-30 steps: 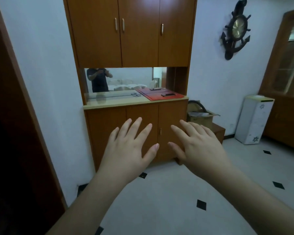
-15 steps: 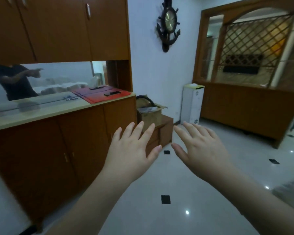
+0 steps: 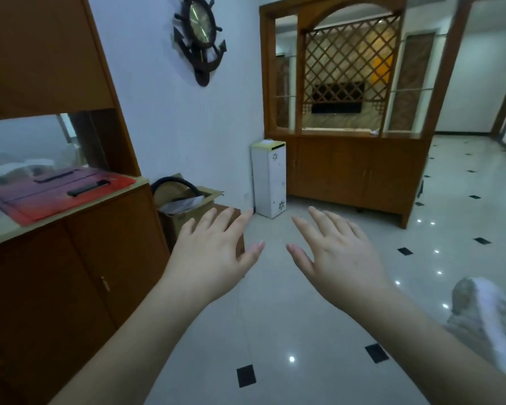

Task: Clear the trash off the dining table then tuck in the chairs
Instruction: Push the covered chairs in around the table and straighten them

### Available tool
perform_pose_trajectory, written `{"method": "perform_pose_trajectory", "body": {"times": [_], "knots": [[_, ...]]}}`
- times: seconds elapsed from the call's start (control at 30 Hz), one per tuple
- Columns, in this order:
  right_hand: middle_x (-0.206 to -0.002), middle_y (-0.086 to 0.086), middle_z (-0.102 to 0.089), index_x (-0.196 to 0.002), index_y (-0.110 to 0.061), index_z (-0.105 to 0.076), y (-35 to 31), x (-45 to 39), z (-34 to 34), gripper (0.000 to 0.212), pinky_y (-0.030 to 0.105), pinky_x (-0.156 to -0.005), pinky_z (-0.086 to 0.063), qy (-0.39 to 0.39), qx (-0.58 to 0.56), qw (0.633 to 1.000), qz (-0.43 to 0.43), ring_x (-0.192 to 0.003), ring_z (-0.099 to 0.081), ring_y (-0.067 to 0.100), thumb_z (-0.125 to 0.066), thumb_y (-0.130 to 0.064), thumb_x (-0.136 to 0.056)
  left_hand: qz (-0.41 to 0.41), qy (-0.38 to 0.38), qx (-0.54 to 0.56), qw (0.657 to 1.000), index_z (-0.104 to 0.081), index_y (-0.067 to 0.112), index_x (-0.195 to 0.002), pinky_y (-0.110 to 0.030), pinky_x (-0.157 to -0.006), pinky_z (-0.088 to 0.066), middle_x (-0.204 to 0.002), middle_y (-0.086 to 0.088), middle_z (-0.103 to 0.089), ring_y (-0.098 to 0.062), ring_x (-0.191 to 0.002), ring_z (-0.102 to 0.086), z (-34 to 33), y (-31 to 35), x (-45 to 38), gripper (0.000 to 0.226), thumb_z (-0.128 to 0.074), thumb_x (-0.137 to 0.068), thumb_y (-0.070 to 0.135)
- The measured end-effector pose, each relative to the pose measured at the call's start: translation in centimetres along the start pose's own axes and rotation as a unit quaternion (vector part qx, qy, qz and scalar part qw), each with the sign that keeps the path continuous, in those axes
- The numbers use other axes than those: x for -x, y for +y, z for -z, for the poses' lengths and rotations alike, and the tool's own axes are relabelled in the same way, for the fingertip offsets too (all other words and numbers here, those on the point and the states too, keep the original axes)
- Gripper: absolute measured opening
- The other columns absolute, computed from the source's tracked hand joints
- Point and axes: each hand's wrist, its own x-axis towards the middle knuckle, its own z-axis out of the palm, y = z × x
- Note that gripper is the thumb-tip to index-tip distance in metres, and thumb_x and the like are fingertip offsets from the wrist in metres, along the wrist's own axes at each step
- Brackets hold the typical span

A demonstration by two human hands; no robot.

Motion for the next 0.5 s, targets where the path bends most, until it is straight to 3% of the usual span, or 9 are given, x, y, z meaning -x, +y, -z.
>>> {"method": "perform_pose_trajectory", "body": {"times": [0.13, 0.5], "knots": [[-0.159, 0.001, -0.019, -0.152, -0.031, -0.015, 2.9, -3.9, -1.8, 0.062, 0.036, -0.115, -0.015, -0.025, 0.009, 0.999, -0.022, -0.145, -0.018, 0.021, -0.016, -0.06, -0.097, -0.026, -0.01, 0.017, 0.999, -0.003, 0.041, -0.151, -0.046, -0.118, -0.014, -0.161, 0.007, -0.013, -0.017, -0.148, -0.007, -1.7, 0.8, -6.3, 0.07, -0.007, -0.087, 0.07], [-0.161, -0.003, -0.011, -0.152, -0.032, -0.011, 8.6, -18.2, -9.0, 0.063, 0.041, -0.118, -0.009, -0.047, 0.059, 0.992, -0.103, -0.147, -0.01, 0.022, -0.015, -0.06, -0.096, -0.109, -0.023, 0.049, 0.993, 0.001, 0.045, -0.149, -0.045, -0.12, -0.007, -0.162, 0.009, 0.0, -0.017, -0.149, 0.0, -9.5, -1.8, -24.8, 0.07, -0.006, -0.086, 0.074]]}}
